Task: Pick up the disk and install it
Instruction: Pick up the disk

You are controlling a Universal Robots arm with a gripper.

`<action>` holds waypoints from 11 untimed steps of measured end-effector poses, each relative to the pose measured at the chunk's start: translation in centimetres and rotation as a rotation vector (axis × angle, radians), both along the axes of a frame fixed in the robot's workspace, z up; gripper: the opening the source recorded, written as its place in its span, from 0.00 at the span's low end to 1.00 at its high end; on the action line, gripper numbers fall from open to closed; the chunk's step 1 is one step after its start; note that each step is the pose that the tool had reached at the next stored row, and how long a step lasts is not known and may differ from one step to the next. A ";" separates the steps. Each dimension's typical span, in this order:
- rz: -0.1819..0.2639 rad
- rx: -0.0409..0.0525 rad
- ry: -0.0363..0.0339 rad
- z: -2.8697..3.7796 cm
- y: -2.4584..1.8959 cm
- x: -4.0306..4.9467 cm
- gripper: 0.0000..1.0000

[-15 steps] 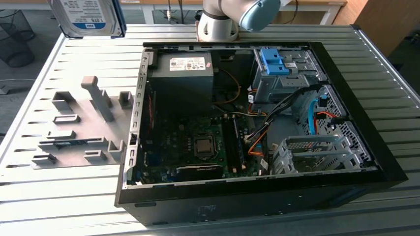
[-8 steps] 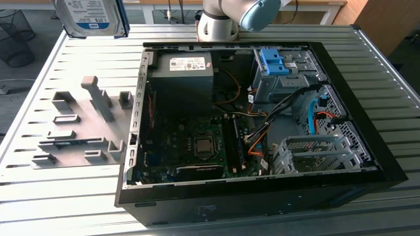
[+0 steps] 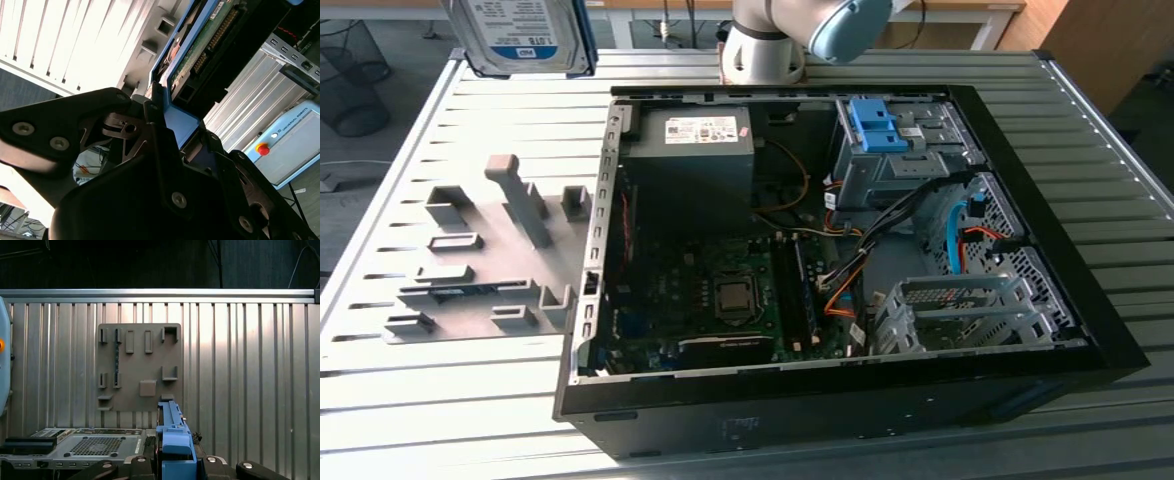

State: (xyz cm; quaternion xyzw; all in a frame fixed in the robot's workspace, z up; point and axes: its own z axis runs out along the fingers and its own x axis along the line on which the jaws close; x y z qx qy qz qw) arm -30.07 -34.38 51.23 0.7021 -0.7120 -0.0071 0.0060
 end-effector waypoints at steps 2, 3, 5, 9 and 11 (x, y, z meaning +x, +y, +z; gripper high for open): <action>0.000 -0.0003 0.0001 0.00 -0.13 0.08 0.36; 0.000 -0.0003 0.0000 -0.01 -0.23 0.11 0.36; 0.000 -0.0003 0.0001 -0.01 -0.52 0.14 0.36; 0.000 -0.0006 0.0002 -0.01 -1.05 0.19 0.36; 0.000 -0.0009 0.0001 -0.01 -1.27 0.20 0.36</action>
